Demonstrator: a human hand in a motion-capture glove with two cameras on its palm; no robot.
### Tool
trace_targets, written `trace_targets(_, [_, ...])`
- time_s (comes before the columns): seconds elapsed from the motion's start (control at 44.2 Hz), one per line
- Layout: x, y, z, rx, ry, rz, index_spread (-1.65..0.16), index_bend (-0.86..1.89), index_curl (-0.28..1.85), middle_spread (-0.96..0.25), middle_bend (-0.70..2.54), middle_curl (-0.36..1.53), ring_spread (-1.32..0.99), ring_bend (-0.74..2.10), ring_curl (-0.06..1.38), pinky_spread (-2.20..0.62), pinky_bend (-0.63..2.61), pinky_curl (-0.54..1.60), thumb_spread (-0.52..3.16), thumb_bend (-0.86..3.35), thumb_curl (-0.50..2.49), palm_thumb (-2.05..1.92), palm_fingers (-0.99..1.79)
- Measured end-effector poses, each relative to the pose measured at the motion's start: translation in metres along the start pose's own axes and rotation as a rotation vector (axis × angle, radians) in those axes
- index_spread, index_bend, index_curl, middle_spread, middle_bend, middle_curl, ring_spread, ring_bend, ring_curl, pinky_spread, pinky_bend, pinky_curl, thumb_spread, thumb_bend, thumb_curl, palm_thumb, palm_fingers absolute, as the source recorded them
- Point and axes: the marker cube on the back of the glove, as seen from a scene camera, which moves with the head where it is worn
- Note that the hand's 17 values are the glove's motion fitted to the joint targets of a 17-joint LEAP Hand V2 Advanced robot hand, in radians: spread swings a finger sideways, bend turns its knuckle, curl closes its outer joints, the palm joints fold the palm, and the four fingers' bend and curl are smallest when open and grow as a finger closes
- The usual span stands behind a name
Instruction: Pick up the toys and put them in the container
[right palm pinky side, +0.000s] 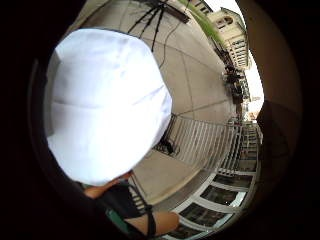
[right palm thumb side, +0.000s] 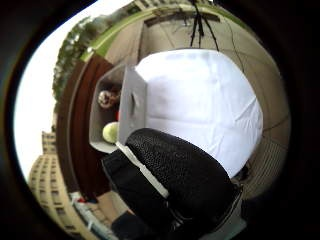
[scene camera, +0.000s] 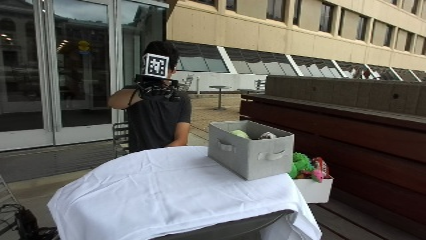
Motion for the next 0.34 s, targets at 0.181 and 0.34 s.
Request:
trace_targets(0.181, [0.013, 0.011, 0.001, 0.008, -0.01, -0.075, -0.2, 0.11, 0.23, -0.08, 0.14, 0.28, -0.25, 0.15, 0.22, -0.15, 0.62, 0.3, 1.05, -0.12, 0.09, -0.19, -0.23])
trace_targets(0.34, [0.018, 0.012, 0.004, 0.076, -0.003, -0.108, -0.2, 0.11, 0.23, -0.08, 0.14, 0.27, -0.25, 0.15, 0.22, -0.15, 0.6, 0.31, 1.04, -0.12, 0.07, -0.19, -0.23])
